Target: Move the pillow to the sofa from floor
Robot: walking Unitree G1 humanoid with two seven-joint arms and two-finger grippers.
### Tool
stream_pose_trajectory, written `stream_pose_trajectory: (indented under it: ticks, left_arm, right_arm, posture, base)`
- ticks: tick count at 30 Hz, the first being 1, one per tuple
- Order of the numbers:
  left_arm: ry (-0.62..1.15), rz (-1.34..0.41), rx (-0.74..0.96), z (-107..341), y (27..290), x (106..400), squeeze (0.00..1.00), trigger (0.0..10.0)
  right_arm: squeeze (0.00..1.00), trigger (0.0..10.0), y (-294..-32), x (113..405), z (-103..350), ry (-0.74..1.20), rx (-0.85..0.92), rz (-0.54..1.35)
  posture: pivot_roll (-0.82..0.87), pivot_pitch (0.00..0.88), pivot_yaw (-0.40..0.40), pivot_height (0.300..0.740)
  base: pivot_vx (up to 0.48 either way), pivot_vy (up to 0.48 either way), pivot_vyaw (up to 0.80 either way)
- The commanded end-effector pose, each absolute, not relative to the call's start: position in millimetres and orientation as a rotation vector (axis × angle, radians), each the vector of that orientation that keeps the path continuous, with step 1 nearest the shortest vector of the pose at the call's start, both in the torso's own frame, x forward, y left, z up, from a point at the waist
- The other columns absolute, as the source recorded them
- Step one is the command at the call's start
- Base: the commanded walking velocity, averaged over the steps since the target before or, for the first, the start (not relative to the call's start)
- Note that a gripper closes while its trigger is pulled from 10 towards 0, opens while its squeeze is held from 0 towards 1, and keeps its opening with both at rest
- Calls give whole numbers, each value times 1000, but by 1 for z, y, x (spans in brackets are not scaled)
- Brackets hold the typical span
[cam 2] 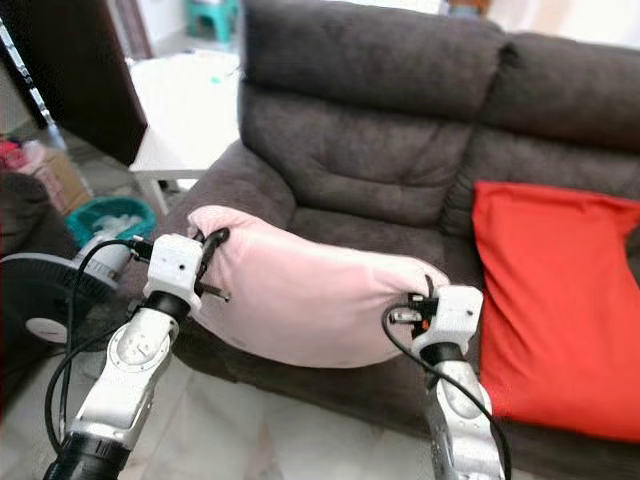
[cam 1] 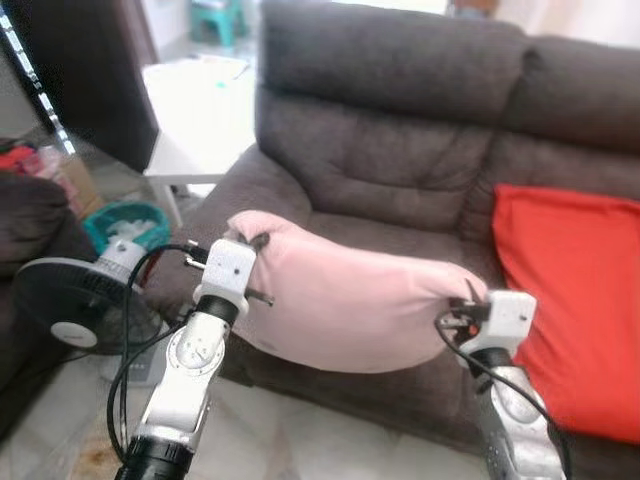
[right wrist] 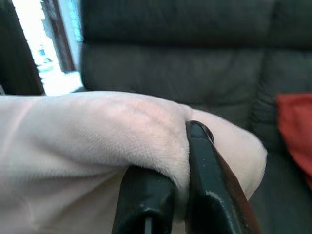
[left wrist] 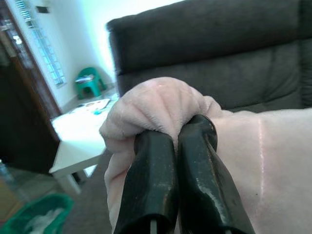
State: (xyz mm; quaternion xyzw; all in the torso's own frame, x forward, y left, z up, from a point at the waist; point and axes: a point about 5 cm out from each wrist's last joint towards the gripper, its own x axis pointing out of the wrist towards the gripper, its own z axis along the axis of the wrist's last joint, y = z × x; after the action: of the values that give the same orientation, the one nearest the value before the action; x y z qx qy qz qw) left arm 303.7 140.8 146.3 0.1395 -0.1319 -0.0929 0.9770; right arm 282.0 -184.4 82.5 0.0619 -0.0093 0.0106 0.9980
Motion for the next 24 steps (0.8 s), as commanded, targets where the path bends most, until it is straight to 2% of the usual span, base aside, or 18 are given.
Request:
stream_pose_trajectory:
  ticks: [1, 22, 24]
  left_arm:
    - [-317, -132, 273, 160, 152, 305, 0, 10000]
    - [-347, -144, 277, 171, 149, 308, 0, 10000]
    - [-346, -148, 280, 171, 149, 308, 0, 10000]
  right_arm:
    - [0, 10000, -188, 284, 92, -65, 123, 9]
    - [0, 10000, -188, 287, 97, -77, 105, 16]
    - [0, 10000, -188, 286, 97, -84, 106, 19]
  posture:
    - [136, 60, -66, 740]
    - [137, 66, -60, 740]
    - [136, 67, -60, 740]
  base:
    - [326, 0, 0]
    - [324, 0, 60]
    - [330, 0, 597]
